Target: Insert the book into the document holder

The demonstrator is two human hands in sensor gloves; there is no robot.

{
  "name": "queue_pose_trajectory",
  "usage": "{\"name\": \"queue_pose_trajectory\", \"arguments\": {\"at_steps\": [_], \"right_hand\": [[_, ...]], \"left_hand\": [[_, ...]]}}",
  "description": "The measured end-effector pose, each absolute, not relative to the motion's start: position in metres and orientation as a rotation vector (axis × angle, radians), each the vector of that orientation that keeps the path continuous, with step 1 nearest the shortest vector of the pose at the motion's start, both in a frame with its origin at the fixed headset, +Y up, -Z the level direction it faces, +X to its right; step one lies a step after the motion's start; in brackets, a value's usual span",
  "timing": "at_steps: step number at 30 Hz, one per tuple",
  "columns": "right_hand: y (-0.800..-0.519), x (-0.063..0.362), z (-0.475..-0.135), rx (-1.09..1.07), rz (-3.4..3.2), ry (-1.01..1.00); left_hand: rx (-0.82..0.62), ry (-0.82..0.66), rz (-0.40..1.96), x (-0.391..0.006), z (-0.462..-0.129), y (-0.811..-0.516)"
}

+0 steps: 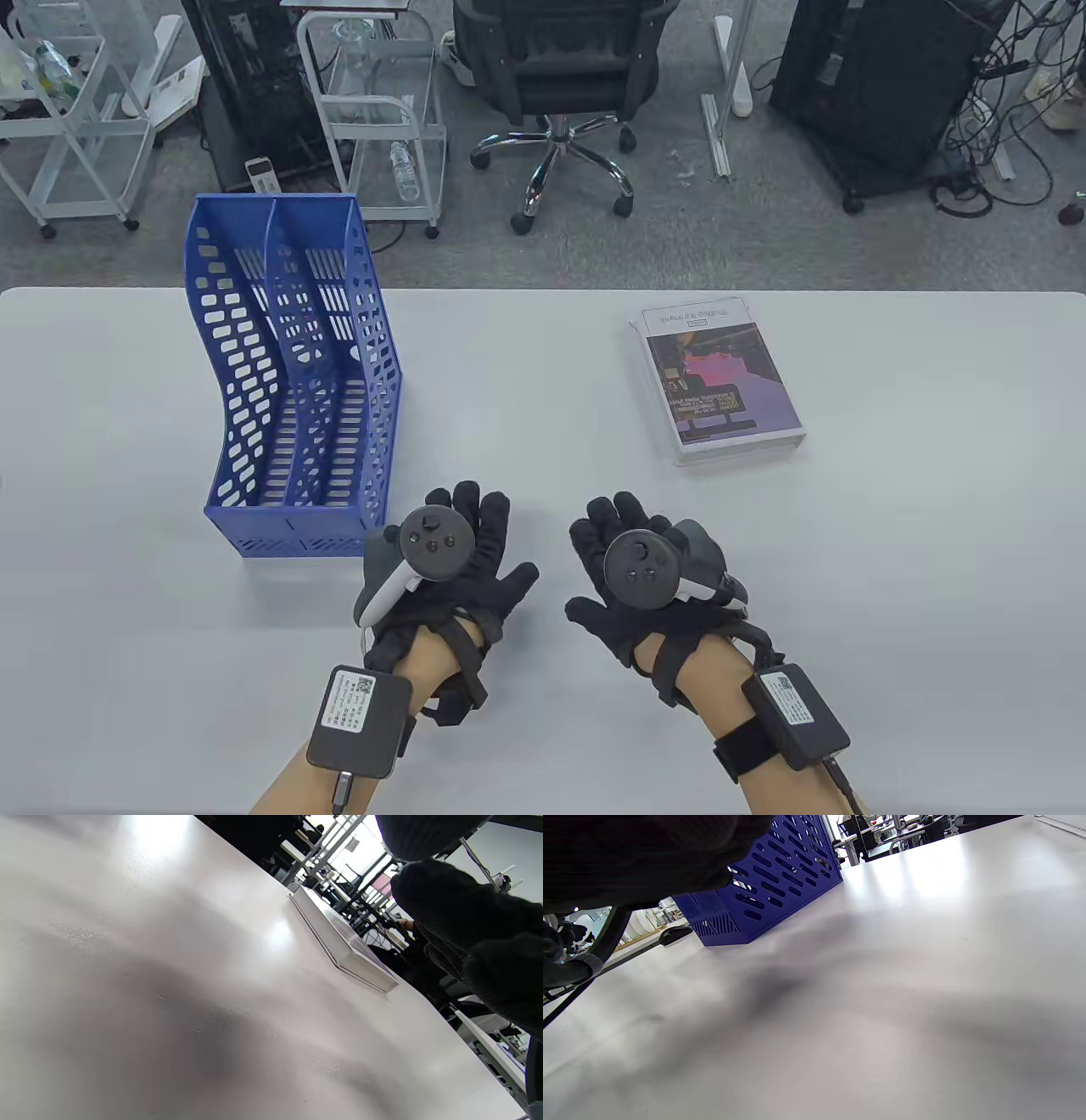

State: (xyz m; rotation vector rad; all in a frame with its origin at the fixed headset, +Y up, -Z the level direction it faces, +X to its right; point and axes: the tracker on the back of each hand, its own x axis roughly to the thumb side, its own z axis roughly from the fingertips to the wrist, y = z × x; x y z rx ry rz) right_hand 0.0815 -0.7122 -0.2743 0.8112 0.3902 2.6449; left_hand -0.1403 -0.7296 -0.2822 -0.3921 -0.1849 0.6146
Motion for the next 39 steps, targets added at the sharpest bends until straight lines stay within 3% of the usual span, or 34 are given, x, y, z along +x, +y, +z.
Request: {"name": "queue_pose_trajectory", "arguments": {"at_steps": [26, 34, 39], "right_hand": [[-0.718, 0.098, -0.286, 0.701, 2.648, 0.377], [-0.719, 0.125, -0.302, 0.524, 2.651, 0.251], [-0.734, 0.147, -0.321, 0.351, 2.697, 0.236]], "left_hand": [[-0.405, -0.174, 0.601, -0.141, -0.283, -0.730], [-0.441, -0.155, 0.593, -0.145, -0.287, -0.734], [-0.454, -0.144, 0.589, -0.149, -0.288, -0.734]]}}
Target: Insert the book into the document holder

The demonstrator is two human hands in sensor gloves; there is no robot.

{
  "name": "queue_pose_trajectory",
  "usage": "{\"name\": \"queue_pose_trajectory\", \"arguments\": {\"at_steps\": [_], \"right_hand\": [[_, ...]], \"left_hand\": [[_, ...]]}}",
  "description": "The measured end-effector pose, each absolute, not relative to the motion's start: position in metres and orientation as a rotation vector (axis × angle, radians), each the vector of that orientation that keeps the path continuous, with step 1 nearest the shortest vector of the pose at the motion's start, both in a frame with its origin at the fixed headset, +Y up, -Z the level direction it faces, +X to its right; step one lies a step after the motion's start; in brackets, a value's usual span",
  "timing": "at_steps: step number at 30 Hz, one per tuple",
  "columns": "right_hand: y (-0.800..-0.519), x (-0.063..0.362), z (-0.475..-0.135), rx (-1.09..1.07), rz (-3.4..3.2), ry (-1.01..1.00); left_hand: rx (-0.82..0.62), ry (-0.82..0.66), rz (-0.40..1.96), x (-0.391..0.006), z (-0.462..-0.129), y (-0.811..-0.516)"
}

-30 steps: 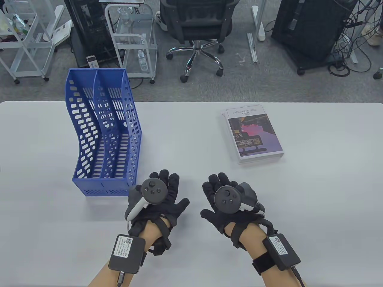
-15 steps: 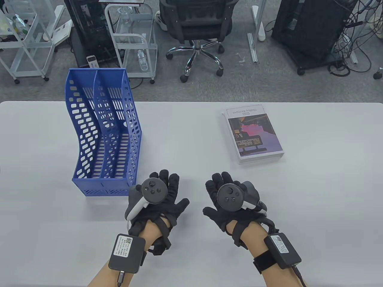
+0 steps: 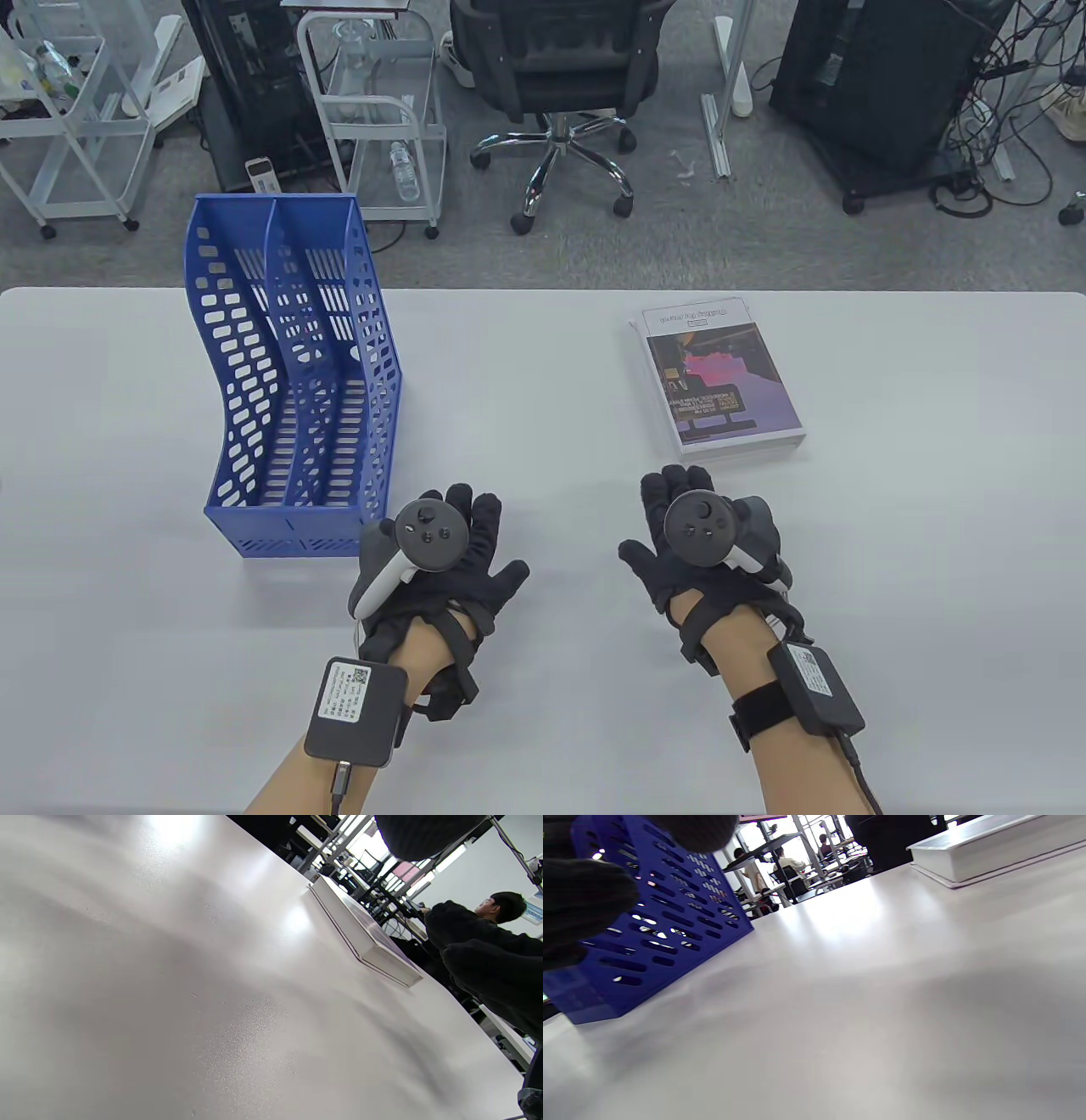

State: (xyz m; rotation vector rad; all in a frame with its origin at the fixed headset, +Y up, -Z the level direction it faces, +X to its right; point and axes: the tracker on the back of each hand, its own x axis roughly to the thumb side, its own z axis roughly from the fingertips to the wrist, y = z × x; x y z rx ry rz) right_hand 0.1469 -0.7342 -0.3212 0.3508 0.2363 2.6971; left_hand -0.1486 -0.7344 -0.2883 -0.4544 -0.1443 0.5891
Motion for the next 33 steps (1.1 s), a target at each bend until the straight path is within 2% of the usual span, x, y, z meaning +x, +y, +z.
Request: {"name": "queue_pose_trajectory", "arguments": {"at_steps": [2, 10, 18, 20, 22, 25, 33], "right_hand": [[-0.741, 0.155, -0.331, 0.261, 2.721, 0.252], [-0.746, 0.168, -0.376, 0.132, 2.908, 0.219], [-0.780, 0.178, -0.411, 0.042, 2.884, 0.366], [-0.780, 0.181, -0.414, 0.050, 2.861, 0.360], [-0.778, 0.183, -0.413, 0.037, 2.858, 0.312], [-0.771, 0.183, -0.407, 0.058, 2.855, 0.347], [-0.756, 0.177, -0.362, 0.180, 2.877, 0.583]], "left_hand": [[-0.456, -0.142, 0.594, -0.149, -0.289, -0.734], [-0.459, -0.149, 0.615, -0.150, -0.288, -0.732], [-0.481, -0.140, 0.627, -0.152, -0.292, -0.735], [-0.485, -0.135, 0.625, -0.153, -0.293, -0.736], [-0.489, -0.129, 0.623, -0.155, -0.294, -0.737], [-0.487, -0.124, 0.619, -0.156, -0.293, -0.737], [-0.488, -0.148, 0.593, -0.150, -0.289, -0.735]]}}
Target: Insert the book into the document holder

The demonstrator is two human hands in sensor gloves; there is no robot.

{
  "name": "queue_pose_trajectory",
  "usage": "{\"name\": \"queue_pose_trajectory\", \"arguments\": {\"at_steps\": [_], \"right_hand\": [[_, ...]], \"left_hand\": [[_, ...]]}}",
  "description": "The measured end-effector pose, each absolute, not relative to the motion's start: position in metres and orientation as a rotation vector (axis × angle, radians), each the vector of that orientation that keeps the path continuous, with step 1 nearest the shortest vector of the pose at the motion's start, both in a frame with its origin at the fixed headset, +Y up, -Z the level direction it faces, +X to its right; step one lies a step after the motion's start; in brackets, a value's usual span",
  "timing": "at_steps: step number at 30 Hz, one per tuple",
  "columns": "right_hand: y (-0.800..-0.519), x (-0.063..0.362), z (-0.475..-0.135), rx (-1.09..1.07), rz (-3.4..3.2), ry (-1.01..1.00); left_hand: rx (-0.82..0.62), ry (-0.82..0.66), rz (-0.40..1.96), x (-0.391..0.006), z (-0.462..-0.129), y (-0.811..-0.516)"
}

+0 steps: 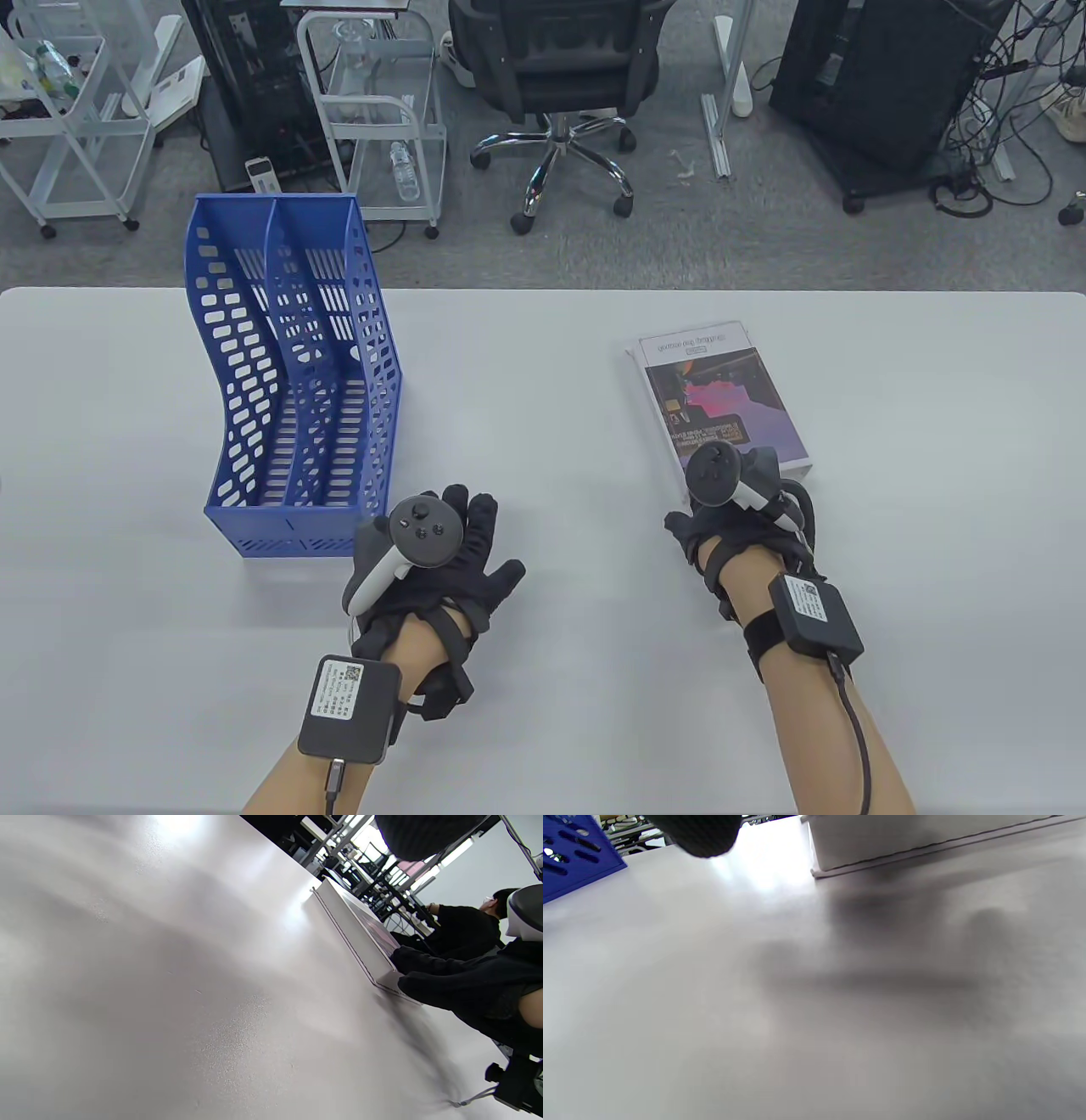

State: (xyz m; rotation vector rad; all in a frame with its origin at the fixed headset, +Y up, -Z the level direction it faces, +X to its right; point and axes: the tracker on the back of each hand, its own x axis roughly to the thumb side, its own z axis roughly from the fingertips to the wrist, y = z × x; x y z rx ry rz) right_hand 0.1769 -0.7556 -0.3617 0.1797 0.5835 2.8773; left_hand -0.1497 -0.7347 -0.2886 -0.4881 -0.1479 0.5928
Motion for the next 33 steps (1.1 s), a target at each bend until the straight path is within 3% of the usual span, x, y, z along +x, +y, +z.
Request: {"name": "queue_pose_trajectory", "arguments": {"at_steps": [7, 13, 17, 20, 27, 33], "right_hand": [[-0.743, 0.159, -0.317, 0.325, 2.896, 0.722], [-0.730, 0.124, -0.285, 0.556, 2.985, 0.713], [-0.721, 0.111, -0.279, 0.647, 2.963, 0.712], [-0.718, 0.114, -0.280, 0.660, 2.935, 0.701], [-0.695, 0.154, -0.294, 0.567, 2.829, 0.389], [-0.711, 0.181, -0.312, 0.519, 2.770, 0.185]], "left_hand": [[-0.510, -0.165, 0.552, -0.142, -0.285, -0.738], [-0.592, -0.235, 0.556, -0.130, -0.282, -0.745], [-0.666, -0.339, 0.566, -0.117, -0.279, -0.750], [-0.645, -0.402, 0.553, -0.101, -0.275, -0.746], [-0.628, -0.508, 0.418, -0.052, -0.263, -0.726], [-0.615, -0.569, 0.338, -0.003, -0.257, -0.724]]}}
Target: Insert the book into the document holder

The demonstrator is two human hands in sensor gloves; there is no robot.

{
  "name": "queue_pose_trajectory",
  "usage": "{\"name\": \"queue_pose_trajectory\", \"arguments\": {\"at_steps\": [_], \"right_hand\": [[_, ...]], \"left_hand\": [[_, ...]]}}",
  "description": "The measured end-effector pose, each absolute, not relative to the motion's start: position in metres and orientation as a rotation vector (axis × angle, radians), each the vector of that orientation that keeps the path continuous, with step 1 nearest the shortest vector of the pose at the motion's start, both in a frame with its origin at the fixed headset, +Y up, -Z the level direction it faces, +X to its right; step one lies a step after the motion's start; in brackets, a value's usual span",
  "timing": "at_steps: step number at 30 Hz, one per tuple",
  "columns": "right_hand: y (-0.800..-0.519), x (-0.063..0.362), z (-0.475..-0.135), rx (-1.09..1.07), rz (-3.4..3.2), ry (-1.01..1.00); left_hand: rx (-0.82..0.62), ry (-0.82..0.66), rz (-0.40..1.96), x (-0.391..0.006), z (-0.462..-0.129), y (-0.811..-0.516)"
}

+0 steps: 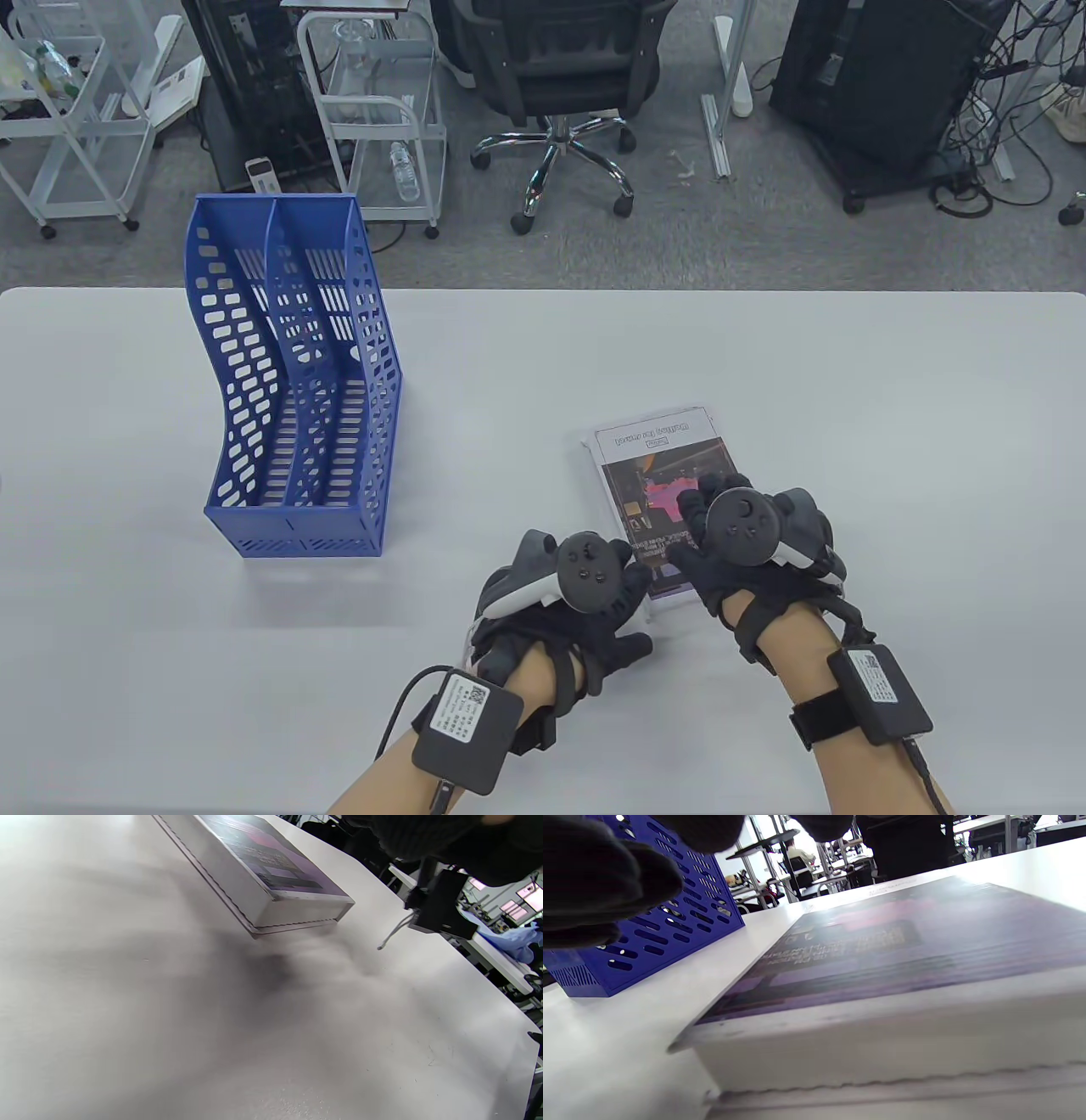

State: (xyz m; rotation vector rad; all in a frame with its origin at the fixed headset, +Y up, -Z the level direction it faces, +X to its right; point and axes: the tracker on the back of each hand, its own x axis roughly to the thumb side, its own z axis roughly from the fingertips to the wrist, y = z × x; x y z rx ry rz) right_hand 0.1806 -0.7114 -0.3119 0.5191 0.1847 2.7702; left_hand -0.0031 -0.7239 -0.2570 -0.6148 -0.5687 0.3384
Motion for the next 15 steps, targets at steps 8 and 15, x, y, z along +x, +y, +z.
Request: {"name": "queue_pose_trajectory", "arguments": {"at_steps": [8, 15], "right_hand": [[-0.734, 0.179, -0.326, 0.574, 2.759, 0.226], [-0.752, 0.186, -0.331, 0.529, 2.760, 0.362]], "left_hand": [[-0.479, -0.534, 0.075, 0.018, -0.244, -0.749], [-0.529, -0.546, 0.047, 0.026, -0.242, -0.769]]}}
